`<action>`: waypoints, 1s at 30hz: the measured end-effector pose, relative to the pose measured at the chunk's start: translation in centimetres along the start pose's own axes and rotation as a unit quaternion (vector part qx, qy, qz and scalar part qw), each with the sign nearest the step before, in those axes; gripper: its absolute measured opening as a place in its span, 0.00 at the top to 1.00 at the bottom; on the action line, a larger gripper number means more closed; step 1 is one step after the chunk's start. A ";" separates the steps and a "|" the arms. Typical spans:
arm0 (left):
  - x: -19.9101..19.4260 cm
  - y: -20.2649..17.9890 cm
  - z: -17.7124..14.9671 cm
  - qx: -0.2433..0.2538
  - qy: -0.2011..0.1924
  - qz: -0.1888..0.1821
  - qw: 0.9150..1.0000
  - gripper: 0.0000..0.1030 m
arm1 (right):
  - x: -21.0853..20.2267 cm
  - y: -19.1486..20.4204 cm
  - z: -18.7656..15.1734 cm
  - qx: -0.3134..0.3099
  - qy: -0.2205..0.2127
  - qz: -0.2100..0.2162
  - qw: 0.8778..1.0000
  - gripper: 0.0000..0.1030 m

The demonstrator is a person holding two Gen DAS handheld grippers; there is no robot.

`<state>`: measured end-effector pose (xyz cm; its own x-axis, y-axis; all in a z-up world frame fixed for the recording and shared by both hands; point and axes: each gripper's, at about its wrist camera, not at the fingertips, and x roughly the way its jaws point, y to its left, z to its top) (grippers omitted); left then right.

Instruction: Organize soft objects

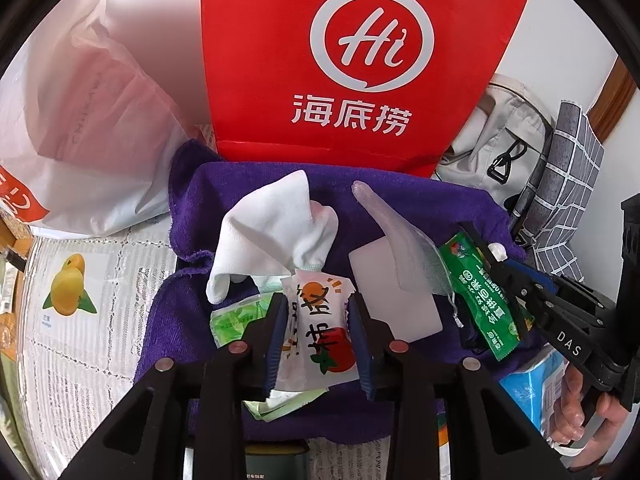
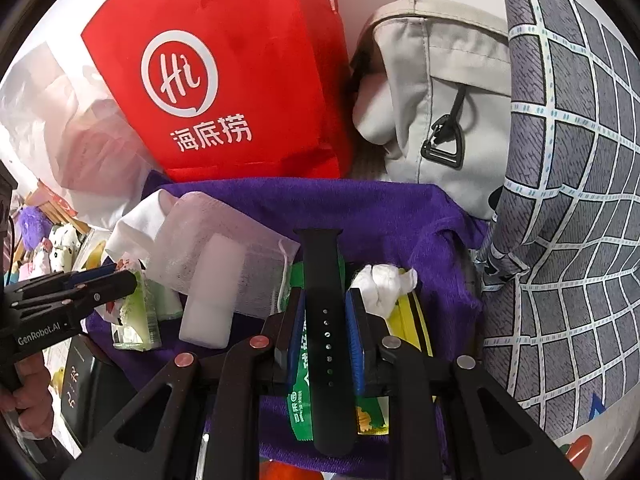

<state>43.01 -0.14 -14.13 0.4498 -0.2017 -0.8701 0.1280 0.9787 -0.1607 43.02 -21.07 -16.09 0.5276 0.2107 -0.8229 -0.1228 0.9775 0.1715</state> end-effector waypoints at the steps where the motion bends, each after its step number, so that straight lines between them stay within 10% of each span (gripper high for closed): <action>1: 0.0 0.1 0.0 -0.001 0.000 0.000 1.000 0.68 | 0.0 0.1 0.0 0.000 -0.001 0.000 1.000 0.80; 11: -1.9 0.7 0.1 -0.012 -0.007 0.009 1.000 0.43 | -3.0 0.5 0.3 0.000 -0.039 -0.003 0.999 0.57; 30: -14.3 -2.2 -6.4 -0.010 -0.070 0.018 0.997 0.39 | -16.4 3.4 -5.3 -0.002 -0.099 -0.015 0.995 0.29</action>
<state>30.64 0.85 -4.37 0.5729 -0.1690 -0.8020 0.0922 0.9856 -0.1418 29.47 -21.25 -4.86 0.6865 0.1789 -0.7047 -0.1071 0.9836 0.1454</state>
